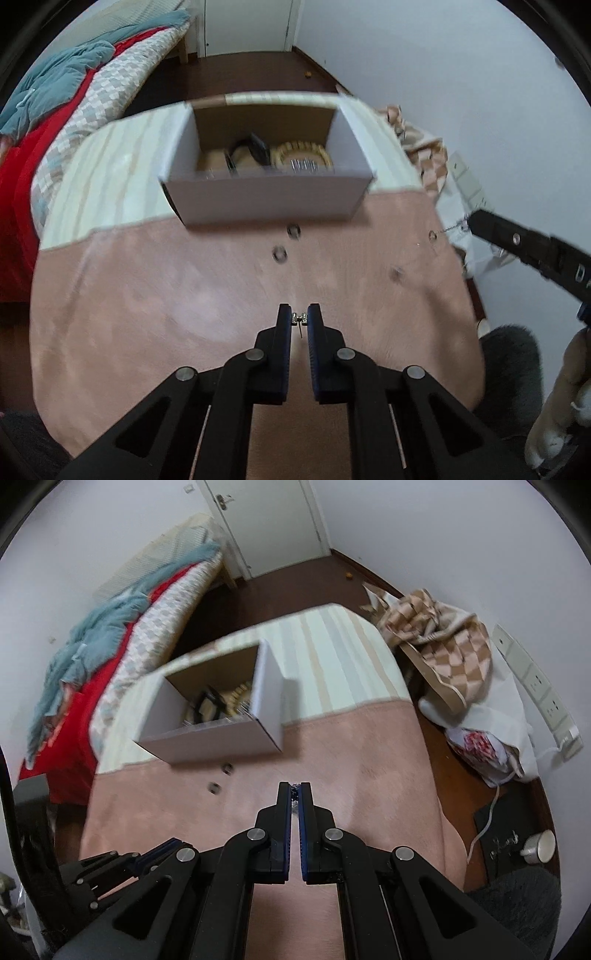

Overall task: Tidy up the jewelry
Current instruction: 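Grasp the small gold earring with the left tool, then carry the necklace and earring into the box and open both tools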

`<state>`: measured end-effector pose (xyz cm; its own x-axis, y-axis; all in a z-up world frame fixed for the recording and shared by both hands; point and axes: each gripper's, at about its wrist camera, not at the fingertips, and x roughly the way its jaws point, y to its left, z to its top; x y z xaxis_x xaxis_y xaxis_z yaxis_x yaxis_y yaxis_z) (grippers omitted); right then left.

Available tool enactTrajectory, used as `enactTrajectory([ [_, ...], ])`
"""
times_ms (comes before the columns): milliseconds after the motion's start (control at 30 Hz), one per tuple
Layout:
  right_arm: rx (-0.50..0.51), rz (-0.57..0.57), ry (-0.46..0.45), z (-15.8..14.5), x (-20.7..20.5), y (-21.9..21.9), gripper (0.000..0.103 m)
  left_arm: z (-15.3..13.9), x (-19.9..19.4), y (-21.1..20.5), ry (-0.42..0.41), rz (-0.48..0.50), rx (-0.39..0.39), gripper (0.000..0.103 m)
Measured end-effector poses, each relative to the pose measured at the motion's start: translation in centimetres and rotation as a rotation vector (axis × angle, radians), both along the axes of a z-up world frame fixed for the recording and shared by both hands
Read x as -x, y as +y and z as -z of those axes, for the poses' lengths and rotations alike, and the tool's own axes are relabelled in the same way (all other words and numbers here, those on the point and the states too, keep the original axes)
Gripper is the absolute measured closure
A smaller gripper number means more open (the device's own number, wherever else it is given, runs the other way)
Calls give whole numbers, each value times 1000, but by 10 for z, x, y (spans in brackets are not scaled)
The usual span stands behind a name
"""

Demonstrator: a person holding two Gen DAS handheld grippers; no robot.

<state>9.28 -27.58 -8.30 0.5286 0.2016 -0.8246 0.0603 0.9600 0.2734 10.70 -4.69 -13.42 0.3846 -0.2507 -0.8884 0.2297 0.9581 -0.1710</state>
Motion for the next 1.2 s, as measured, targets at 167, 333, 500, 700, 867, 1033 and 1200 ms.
enactTrajectory([
  [167, -25, -49, -67, -43, -13, 8, 100, -47, -24, 15, -61, -19, 41, 97],
  [333, -43, -107, -141, -91, -38, 20, 100, -77, -62, 24, -103, -14, 54, 97],
  [500, 7, -180, -165, -106, -88, 44, 100, -66, -110, 31, -62, -30, 44, 97],
  [700, 39, -244, -51, -62, -162, 70, 100, -27, -160, 38, 40, -35, 20, 97],
  [867, 50, -274, 41, -24, -196, 79, 100, -6, -186, 45, 113, -70, -10, 94],
  [1033, 31, -293, 129, 2, -217, 79, 99, -4, -200, 55, 135, -136, 0, 79],
  [1200, 53, -288, 162, 9, -219, 76, 86, -15, -199, 55, 89, -157, -18, 31],
])
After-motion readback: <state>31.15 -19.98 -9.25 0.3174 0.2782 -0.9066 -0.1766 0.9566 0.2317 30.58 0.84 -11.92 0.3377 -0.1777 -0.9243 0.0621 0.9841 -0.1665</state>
